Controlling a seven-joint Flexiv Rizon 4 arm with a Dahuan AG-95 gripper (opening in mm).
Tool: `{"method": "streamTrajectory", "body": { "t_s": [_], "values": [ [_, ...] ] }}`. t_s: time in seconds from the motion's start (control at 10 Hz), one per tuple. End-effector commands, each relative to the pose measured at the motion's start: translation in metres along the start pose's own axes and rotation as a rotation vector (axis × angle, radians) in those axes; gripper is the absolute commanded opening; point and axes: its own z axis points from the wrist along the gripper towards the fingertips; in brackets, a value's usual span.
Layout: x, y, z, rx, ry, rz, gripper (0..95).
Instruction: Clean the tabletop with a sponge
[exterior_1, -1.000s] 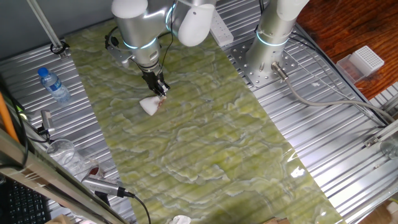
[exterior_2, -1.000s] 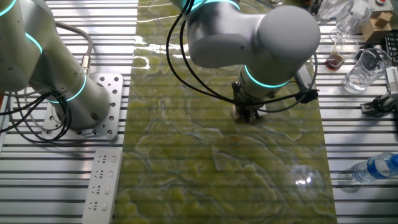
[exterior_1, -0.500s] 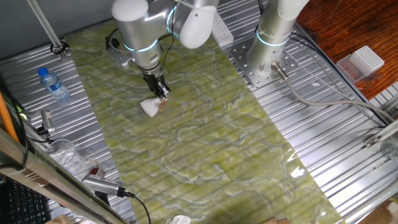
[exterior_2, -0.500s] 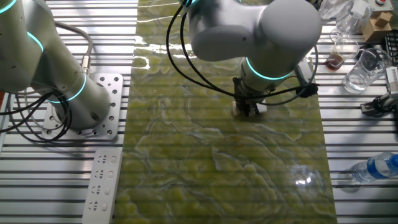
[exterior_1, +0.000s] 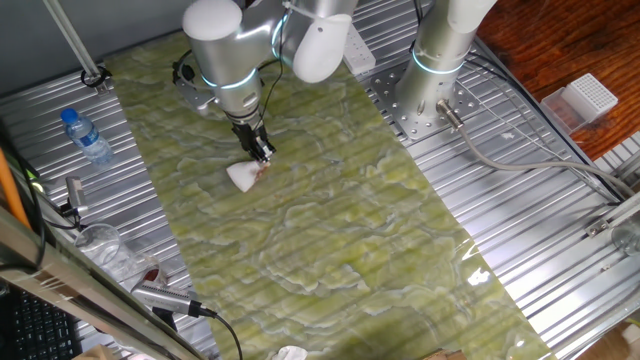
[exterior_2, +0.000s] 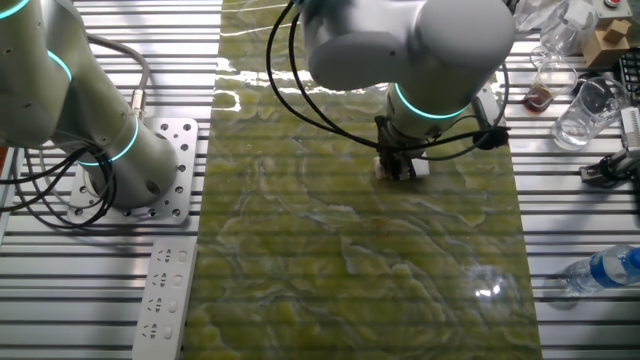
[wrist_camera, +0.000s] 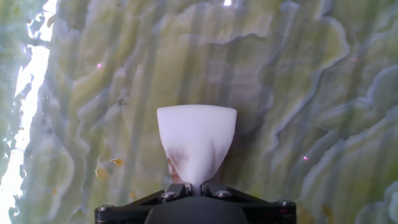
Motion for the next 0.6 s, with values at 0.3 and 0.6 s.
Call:
{"method": "streamTrajectory", "body": {
  "t_s": [0.3, 0.6],
  "values": [
    [0.0007, 0.0009, -0.0011, 0.004, 0.001, -0.016, 76.0],
    [0.0027, 0.0041, -0.0066, 0.007, 0.002, -0.013, 76.0]
  ]
}}
